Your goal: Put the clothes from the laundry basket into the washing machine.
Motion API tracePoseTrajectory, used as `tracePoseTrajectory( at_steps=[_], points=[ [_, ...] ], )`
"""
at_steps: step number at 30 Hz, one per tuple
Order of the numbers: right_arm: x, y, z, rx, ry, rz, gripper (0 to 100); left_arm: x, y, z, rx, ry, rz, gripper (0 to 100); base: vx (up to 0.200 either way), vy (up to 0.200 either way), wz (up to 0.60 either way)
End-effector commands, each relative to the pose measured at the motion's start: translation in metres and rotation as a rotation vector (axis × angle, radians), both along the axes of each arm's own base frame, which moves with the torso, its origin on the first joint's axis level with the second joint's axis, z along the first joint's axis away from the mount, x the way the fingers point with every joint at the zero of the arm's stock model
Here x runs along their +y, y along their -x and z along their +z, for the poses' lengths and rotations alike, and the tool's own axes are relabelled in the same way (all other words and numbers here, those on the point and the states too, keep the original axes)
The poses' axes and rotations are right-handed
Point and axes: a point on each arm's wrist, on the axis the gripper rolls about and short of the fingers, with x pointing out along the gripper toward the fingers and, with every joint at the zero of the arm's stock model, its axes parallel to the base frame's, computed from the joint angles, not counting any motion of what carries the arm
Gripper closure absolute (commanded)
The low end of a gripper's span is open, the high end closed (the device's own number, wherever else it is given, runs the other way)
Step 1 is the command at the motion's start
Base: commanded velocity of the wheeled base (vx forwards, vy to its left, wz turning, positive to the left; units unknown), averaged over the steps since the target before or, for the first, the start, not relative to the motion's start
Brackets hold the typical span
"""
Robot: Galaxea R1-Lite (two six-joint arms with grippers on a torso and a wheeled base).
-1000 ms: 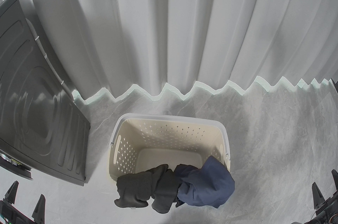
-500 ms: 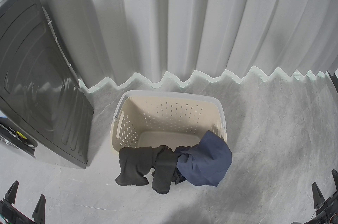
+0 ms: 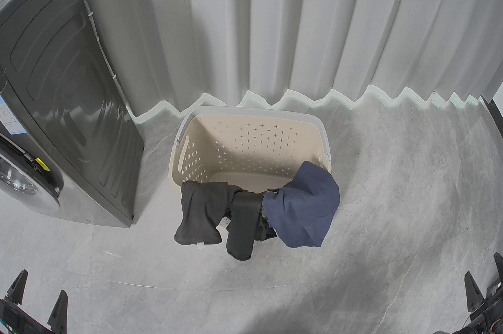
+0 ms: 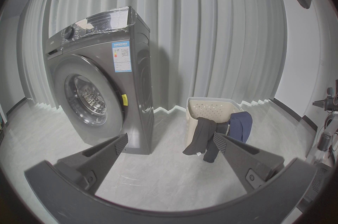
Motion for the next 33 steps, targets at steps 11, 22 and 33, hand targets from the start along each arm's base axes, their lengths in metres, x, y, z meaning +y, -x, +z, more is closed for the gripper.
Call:
tracePoseTrajectory(
  at_steps=[11, 22, 33],
  points=[
    [0.0, 0.0002, -0.0048, -0.002, 0.0, 0.002, 0, 0.0, 0.0002, -0.0049, -0.002, 0.001, 0.001, 0, 0.0, 0.0, 0.0],
    [0.0, 0.0002, -0.0048, -0.002, 0.0, 0.002, 0, 0.0, 0.0002, -0.0049, -0.002, -0.001, -0.001, 0, 0.0, 0.055, 0.0],
    [0.0, 0.0002, -0.0048, -0.002, 0.0, 0.002, 0, 0.0, 0.0002, -0.0049, -0.002, 0.001, -0.001, 0, 0.0, 0.2, 0.0]
  ],
)
